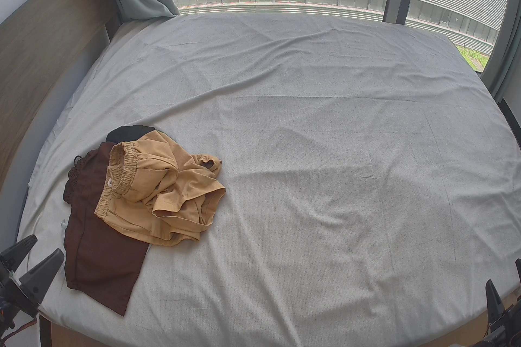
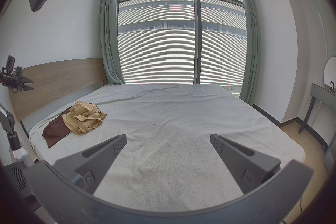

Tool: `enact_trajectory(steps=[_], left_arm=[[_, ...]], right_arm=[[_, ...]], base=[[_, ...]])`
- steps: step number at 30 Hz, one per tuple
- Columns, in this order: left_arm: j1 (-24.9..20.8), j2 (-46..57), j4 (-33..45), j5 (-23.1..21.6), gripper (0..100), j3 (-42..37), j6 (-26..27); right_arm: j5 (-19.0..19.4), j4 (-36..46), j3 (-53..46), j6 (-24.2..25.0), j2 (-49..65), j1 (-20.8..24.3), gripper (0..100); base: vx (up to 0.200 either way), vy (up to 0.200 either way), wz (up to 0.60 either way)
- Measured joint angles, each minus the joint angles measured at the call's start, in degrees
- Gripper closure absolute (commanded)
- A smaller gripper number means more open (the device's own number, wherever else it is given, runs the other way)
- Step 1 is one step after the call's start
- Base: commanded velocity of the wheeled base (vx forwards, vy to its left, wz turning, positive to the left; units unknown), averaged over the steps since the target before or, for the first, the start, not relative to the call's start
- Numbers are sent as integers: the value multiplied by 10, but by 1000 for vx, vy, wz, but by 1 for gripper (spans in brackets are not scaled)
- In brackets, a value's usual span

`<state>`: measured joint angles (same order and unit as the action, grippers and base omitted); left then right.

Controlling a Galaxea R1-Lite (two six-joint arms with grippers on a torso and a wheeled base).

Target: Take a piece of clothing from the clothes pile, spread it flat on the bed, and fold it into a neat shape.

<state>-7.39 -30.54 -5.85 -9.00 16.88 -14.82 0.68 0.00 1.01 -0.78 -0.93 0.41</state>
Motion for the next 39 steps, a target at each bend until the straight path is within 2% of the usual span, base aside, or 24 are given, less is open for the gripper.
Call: enact_trajectory(steps=[9,19,22,26,31,36,39], left_arm=[[3,-66,-34,-12,0,15,0],[12,-148,-109,-35,0,28,0],[29,-170,-120,-64,0,32,1],[66,-203,-137,-129,0,44,2],[114,-249,-162,-189,0,67,6],[147,-296,-206,-234,0,78,10],[158,-320,-219,-246,0,81,11]], right_arm=[[0,0,0,0,0,0,0],[-1,0,0,1,0,1,0],[-1,0,0,1,0,1,0],[-1,0,0,1,0,1,0],[-1,1,0,1,0,1,0],[-1,0,0,1,0,1,0],[-1,0,0,1,0,1,0]], base=[[0,0,0],[0,0,0],[0,0,0],[0,0,0],[0,0,0],[0,0,0],[0,0,0]])
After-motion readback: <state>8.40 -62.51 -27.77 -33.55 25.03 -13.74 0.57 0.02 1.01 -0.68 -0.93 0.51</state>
